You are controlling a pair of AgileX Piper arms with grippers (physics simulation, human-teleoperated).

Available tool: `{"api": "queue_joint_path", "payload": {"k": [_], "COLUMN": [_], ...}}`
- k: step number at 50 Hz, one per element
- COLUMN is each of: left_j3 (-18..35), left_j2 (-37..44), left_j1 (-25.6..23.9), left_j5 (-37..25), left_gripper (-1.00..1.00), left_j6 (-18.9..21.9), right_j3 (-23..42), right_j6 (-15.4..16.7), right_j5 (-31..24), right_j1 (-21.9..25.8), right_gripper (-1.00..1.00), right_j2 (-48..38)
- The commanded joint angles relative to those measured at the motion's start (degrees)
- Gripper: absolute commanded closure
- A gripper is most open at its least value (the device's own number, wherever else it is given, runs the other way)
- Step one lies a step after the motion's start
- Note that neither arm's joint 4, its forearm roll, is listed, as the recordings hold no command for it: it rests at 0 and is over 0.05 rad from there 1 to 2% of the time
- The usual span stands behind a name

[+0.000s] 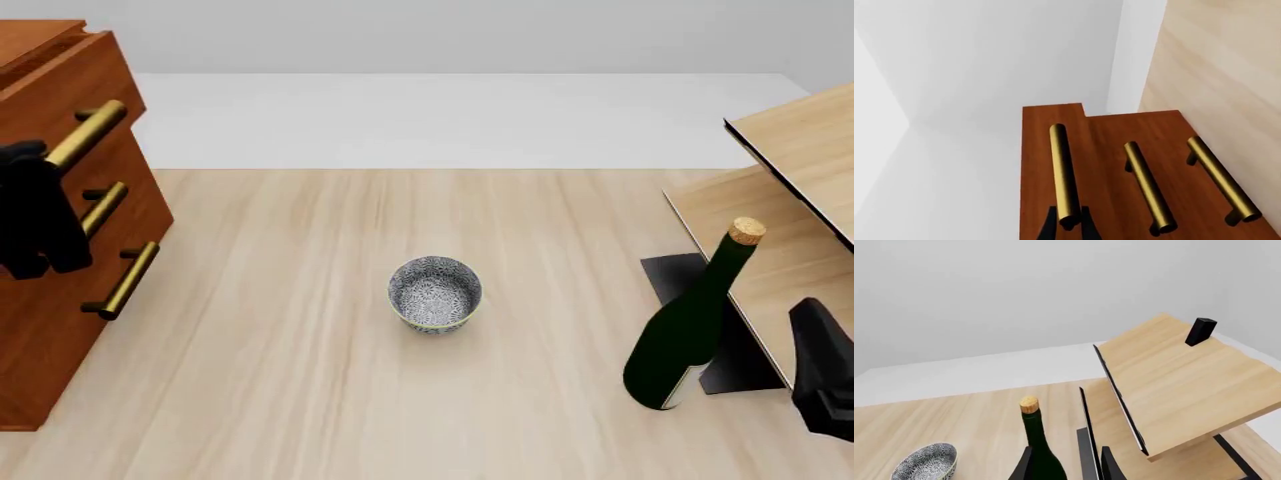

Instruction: Close the bottom drawer of the cabinet and open the top drawer.

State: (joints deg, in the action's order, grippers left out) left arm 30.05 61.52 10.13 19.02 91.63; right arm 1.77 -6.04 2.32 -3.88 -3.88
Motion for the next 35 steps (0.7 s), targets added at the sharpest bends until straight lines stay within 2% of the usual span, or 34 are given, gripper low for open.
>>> {"api": "queue_joint_path", "payload": {"k": [1,31,32,35], "left_j3": [0.0,-0.5,-0.4,-0.2], "left_j2": [0.4,-0.8,-0.8,-0.7], "left_j1": [-1.2,-2.2,-2.0,-1.9], "left_j5": [-0.2,-2.2,-2.2,-2.3], "left_gripper": [1.00,1.00,-1.00,-1.00], "left_j6": [0.5,-0.2,-0.2,-0.3], "right_j3": [0.0,0.1,0.1,0.1], "right_j6": [0.0,-0.1,-0.1,-0.1], "right_j5": [0.2,-1.0,-1.0,-1.1], "right_j1": [0.0,0.0,0.0,0.0], "right_gripper": [-1.00,-1.00,-1.00,-1.00], "right_j2": [-0.2,1.0,1.0,1.0]}}
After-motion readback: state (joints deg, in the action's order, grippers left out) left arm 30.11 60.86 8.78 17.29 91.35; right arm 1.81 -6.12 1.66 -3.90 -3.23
